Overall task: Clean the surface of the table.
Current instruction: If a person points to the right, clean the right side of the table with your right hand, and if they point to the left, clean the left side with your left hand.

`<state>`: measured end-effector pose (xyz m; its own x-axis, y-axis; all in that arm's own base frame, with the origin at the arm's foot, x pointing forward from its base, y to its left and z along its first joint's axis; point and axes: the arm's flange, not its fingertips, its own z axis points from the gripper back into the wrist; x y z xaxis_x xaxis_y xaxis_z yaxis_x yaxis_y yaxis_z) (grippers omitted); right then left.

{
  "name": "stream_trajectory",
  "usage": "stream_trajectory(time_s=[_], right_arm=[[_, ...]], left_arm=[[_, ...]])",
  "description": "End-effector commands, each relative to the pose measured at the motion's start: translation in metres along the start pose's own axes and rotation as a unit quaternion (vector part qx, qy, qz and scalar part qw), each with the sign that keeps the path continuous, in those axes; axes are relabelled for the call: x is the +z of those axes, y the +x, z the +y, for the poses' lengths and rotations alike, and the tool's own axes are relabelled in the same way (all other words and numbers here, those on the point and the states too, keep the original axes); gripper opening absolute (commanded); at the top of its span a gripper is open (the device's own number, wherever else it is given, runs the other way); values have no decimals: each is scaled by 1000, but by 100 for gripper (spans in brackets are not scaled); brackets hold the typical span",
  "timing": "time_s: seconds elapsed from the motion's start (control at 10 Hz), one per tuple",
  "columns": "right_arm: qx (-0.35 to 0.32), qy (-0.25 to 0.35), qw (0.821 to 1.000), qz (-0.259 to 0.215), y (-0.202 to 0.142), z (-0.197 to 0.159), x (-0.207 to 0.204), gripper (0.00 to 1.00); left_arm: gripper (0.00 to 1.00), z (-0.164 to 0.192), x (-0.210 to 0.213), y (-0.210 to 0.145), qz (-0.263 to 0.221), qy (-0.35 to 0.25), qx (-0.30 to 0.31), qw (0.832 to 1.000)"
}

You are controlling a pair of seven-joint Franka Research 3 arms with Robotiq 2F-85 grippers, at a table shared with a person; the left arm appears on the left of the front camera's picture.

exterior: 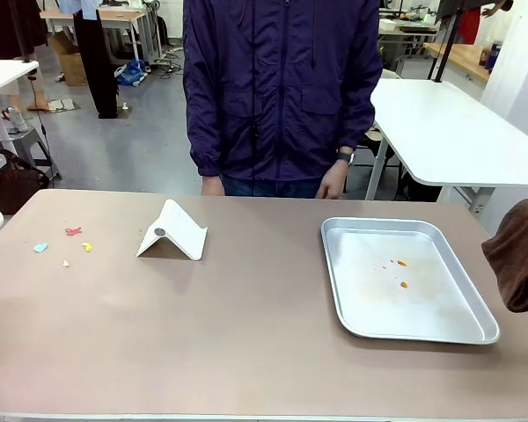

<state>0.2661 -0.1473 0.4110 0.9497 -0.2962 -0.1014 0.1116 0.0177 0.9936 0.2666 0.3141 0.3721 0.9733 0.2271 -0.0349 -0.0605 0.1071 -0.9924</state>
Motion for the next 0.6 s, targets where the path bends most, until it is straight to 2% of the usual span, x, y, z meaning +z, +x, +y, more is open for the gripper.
stream_trajectory(time_s=[0.0, 0.5], right_arm=[[0, -1, 1000, -2, -2, 4, 1, 0], [0, -1, 1000, -2, -2, 4, 1, 0]], left_arm=[[0, -2, -2, 0, -9, -12, -6, 1000], [0, -2, -2, 0, -9, -12, -6, 1000]])
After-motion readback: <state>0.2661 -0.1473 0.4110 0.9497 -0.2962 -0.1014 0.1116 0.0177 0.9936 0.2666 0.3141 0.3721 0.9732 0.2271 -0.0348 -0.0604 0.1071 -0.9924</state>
